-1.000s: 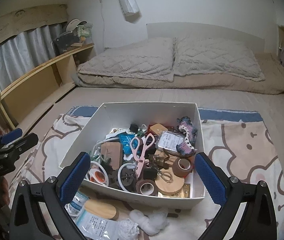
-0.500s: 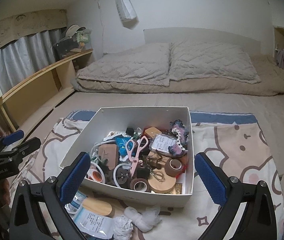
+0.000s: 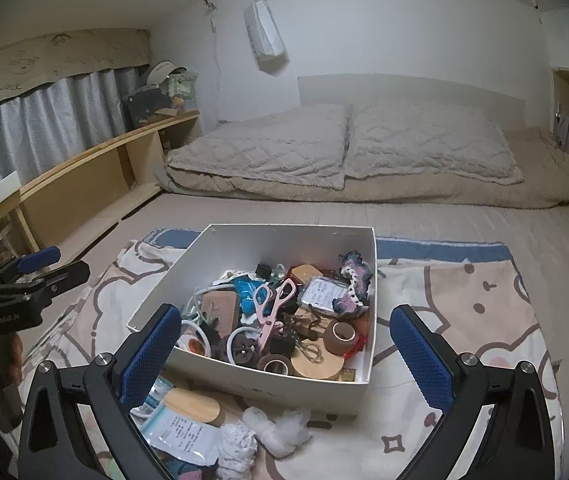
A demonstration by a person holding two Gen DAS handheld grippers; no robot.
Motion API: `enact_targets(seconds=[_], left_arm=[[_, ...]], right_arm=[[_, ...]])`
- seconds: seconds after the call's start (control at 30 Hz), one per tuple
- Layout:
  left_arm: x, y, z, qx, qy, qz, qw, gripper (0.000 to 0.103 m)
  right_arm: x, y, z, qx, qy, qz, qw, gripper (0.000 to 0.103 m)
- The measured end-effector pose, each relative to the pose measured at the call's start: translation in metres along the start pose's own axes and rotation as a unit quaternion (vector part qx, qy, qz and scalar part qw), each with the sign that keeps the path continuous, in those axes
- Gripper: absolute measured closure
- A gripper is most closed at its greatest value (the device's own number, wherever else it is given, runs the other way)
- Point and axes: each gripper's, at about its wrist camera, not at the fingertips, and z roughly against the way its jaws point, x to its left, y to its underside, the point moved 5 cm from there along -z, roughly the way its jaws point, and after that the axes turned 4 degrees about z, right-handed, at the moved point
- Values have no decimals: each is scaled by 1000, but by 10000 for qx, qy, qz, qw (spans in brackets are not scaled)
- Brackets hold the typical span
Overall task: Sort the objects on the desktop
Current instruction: 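Lift both open tools up and back from the white box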
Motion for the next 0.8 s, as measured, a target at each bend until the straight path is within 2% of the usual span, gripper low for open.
enact_targets(seconds=[0.3,0.8], left_arm=[[17,11,8,35,76,-85,9999,4],[36,29,15,162,191,-92,9996,4]], right_arm=[[-9,12,24,-235,-86,167,9995,0],[-4,67,44,74,-320,400,9987,0]])
